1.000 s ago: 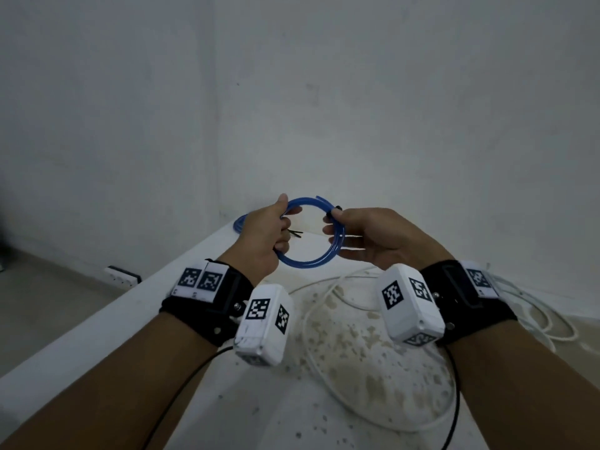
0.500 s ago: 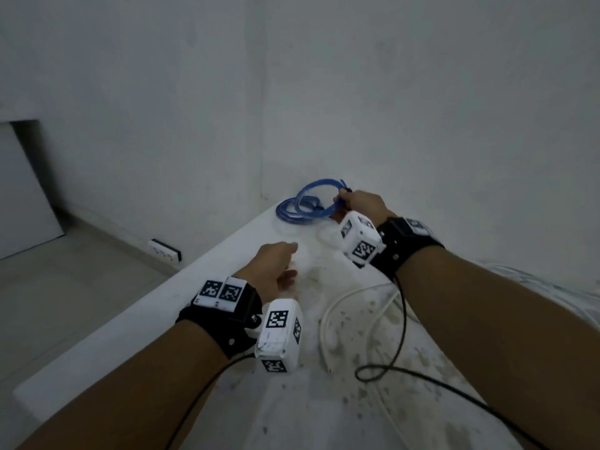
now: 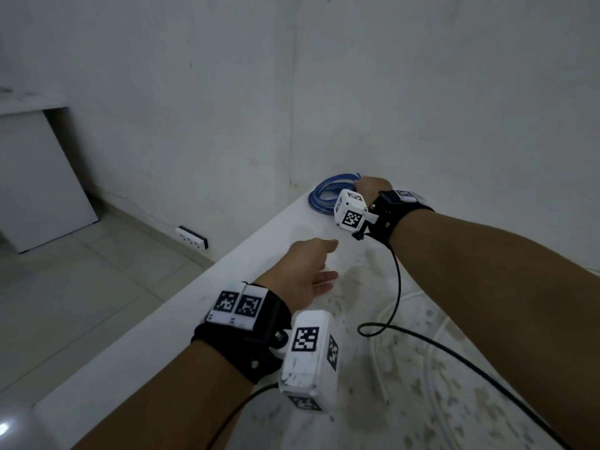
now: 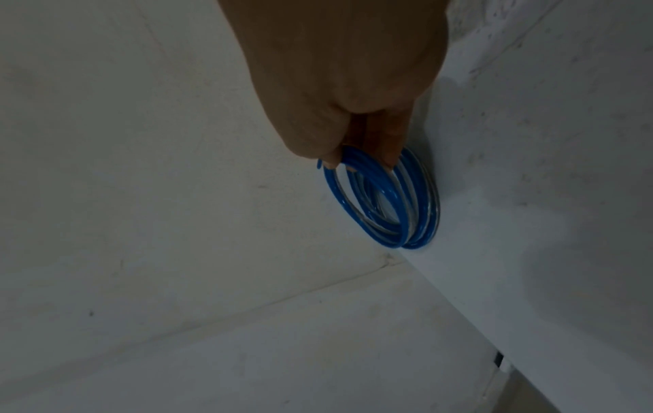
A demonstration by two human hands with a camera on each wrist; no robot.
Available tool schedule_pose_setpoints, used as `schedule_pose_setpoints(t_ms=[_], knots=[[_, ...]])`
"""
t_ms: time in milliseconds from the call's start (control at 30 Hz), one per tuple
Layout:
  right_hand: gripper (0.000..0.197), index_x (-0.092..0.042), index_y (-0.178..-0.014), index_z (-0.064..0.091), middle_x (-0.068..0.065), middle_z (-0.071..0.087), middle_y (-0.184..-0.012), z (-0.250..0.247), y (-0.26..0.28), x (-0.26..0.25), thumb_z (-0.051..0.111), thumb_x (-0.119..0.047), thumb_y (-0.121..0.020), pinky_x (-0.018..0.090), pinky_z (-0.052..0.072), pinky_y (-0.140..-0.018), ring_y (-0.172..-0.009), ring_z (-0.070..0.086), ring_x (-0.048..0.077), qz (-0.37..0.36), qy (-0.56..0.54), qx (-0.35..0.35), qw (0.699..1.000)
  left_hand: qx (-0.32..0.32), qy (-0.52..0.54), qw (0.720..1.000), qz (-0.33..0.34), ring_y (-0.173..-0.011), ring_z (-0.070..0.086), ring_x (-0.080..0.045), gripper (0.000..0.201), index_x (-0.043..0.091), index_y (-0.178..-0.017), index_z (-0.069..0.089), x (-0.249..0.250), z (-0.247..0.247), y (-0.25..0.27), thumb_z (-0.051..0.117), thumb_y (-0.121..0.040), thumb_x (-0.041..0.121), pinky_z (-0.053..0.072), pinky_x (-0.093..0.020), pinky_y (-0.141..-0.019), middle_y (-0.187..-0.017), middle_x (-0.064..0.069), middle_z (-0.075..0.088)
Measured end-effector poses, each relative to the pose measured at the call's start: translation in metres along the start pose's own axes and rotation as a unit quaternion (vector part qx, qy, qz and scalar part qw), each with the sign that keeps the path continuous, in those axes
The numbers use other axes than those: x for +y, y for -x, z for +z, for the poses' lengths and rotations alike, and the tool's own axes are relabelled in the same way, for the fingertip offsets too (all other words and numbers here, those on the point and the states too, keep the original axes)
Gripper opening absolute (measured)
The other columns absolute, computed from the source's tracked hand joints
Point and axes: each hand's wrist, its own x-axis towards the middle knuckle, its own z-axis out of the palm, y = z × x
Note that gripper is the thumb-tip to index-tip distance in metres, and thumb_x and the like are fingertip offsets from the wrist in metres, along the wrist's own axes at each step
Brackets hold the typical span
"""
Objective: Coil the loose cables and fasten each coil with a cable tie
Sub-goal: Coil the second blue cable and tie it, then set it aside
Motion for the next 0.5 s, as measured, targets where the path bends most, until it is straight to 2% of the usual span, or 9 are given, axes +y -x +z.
schedule_pose_setpoints(t_ms=[100, 167, 233, 333, 500], knots=[[0.034, 0.003, -0.102, 0.068, 0.018, 0.068, -0.096, 0.002, 0.002, -0.003, 0.063, -0.030, -0.095, 0.033, 0.047, -0.072, -0.081, 0.062, 0.030, 0.002, 0.003, 0.013, 1.000, 0.001, -0.002, 1.000, 0.011, -0.109, 0.062, -0.026, 0.054, 0.013, -0.141, 0.040, -0.004, 0.001, 0.000, 0.063, -0.095, 0.029, 0.053, -0.038, -0.093, -0.121, -0.008, 0.050], [0.031, 0.000, -0.096, 0.068, 0.014, 0.064, -0.082, 0.005, 0.004, -0.004, 0.066, -0.030, -0.092, 0.030, 0.044, -0.066, -0.071, 0.058, 0.027, 0.011, 0.005, 0.027, 1.000, 0.005, -0.005, 1.000, 0.016, -0.108, 0.062, -0.025, 0.055, 0.012, -0.142, 0.039, -0.005, 0.002, 0.000, 0.063, -0.095, 0.029, 0.053, -0.037, -0.092, -0.117, -0.006, 0.051], [0.030, -0.004, -0.097, 0.069, 0.013, 0.067, -0.081, 0.009, 0.003, -0.004, 0.068, -0.033, -0.088, 0.030, 0.047, -0.065, -0.069, 0.061, 0.027, 0.014, -0.001, 0.033, 0.999, 0.009, -0.015, 1.000, 0.022, -0.108, 0.062, -0.024, 0.054, 0.011, -0.141, 0.041, -0.005, 0.004, 0.002, 0.063, -0.095, 0.028, 0.052, -0.037, -0.094, -0.107, -0.003, 0.051], [0.032, -0.007, -0.099, 0.067, 0.014, 0.068, -0.089, 0.013, 0.003, -0.008, 0.067, -0.037, -0.089, 0.033, 0.051, -0.073, -0.074, 0.060, 0.027, 0.004, -0.026, 0.019, 0.999, 0.011, -0.019, 0.999, 0.025, -0.110, 0.061, -0.025, 0.051, 0.011, -0.139, 0.043, -0.004, 0.006, 0.004, 0.063, -0.095, 0.028, 0.051, -0.037, -0.096, -0.103, -0.002, 0.051], [0.027, -0.011, -0.084, 0.061, 0.005, 0.056, -0.071, 0.020, 0.008, -0.011, 0.062, -0.036, -0.093, 0.030, 0.043, -0.068, -0.071, 0.055, 0.026, 0.005, -0.050, 0.037, 0.998, 0.011, -0.010, 1.000, 0.026, -0.109, 0.061, -0.024, 0.053, 0.013, -0.142, 0.041, -0.005, 0.006, 0.002, 0.062, -0.096, 0.027, 0.051, -0.035, -0.090, -0.107, -0.002, 0.050]])
